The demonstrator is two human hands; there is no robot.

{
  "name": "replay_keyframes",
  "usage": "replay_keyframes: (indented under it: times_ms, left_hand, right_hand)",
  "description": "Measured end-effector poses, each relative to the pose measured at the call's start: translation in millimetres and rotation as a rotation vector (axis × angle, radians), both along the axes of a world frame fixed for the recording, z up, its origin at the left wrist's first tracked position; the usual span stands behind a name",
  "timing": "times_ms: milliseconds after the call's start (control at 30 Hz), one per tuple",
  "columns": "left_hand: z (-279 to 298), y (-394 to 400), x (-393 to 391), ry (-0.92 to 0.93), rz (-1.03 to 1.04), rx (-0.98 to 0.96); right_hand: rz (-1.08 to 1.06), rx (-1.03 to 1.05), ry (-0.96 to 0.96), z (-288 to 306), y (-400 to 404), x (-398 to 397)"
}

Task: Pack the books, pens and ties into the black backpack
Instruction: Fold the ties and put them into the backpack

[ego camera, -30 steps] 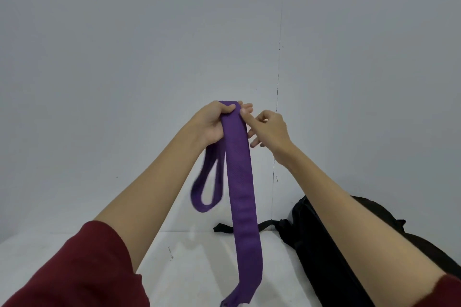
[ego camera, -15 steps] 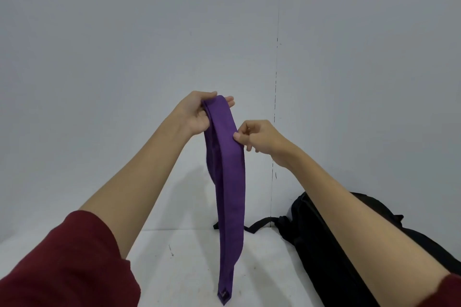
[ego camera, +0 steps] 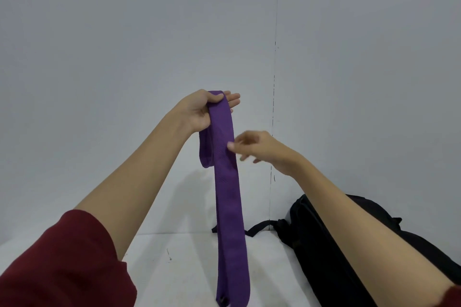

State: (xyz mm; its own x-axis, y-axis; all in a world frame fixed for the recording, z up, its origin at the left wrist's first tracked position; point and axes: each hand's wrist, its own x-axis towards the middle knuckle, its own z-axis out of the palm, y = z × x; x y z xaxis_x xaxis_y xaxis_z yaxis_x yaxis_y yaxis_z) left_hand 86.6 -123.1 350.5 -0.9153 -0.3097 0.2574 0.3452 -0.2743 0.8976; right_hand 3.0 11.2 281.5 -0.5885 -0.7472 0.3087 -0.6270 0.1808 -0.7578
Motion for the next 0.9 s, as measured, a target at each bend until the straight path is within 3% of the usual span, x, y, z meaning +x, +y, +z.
replay_keyframes:
  times_ms: [233,400,567,667,900]
  left_hand:
    - [6.3,10.9,-5.0,0.084,-0.013,-0.041]
    - [-15.3,7.6,-3.4,-0.008,-0.128,-0.190]
    - [-36.5,12.1,-13.1,0.037,-0.246,-0.102]
    - [-41.3,10.8,-10.4,-0.032,-0.265,-0.210]
    - [-41.3,18.1,-13.5,-0.018,-0.174,-0.182]
  right_hand:
    - [0.061,-0.338,-0.160,25.4,-15.9,11.9]
    - [0.058,-0.531,-0.250,47.1,-19.4,16.0]
    - [-0.006,-0.502,-0.235,61.8,-16.3,11.1]
    - [-0.006,-0.532,-0.226,65.3,-14.1,5.1]
    - [-0.043,-0.454,-0.207,60.1,-13.4,-7.1]
